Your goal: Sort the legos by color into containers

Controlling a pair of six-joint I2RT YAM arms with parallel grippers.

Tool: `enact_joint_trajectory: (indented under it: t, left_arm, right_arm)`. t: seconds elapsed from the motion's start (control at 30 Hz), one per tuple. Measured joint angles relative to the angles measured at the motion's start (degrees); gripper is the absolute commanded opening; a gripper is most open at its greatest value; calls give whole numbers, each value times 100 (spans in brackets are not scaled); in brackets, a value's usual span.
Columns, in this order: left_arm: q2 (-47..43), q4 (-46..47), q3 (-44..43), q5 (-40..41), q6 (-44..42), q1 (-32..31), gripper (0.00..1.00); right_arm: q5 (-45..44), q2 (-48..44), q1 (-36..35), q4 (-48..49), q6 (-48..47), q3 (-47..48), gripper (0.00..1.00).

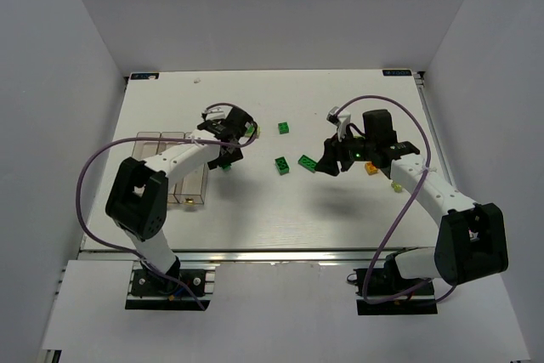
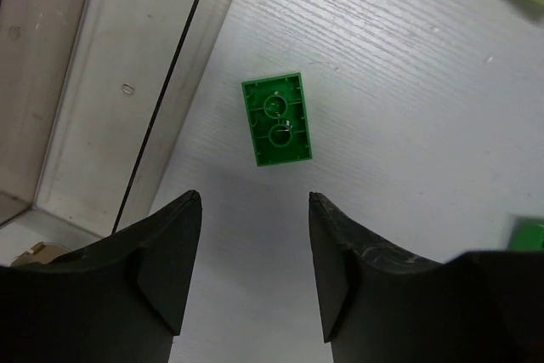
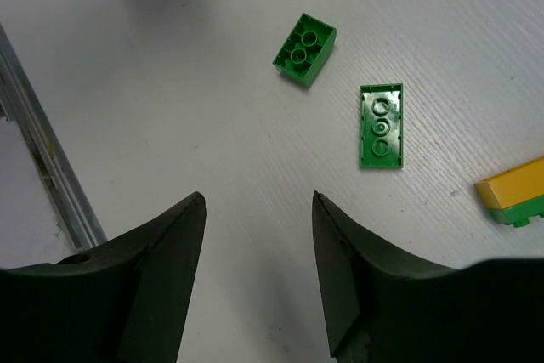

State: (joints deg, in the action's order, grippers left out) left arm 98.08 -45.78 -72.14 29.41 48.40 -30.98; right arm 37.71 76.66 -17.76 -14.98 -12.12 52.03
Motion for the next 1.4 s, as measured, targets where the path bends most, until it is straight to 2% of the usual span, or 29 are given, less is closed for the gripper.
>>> enact_joint_trajectory:
  t: [0.43,0.87,0.97,1.23,1.4]
  left_arm:
    - [485,459,-2,114,-492,0,66]
    - [957,1023,155,-46,-662,286,62]
    - [1073,1110,162,-105,-684,306,56]
    - [1075,1344,205,-205,-745,350,22]
    - [905,1602,382,-640,-901,378,12]
  right_arm:
    - [59,0,0,61,-326,-11,64]
    - [129,74,0,39,-579,-11,65]
    - [131,74,0,37,-610,-11,65]
    - [144,74,0,33,-638,-11,64]
    - [151,74,0,26,-645,-11,61]
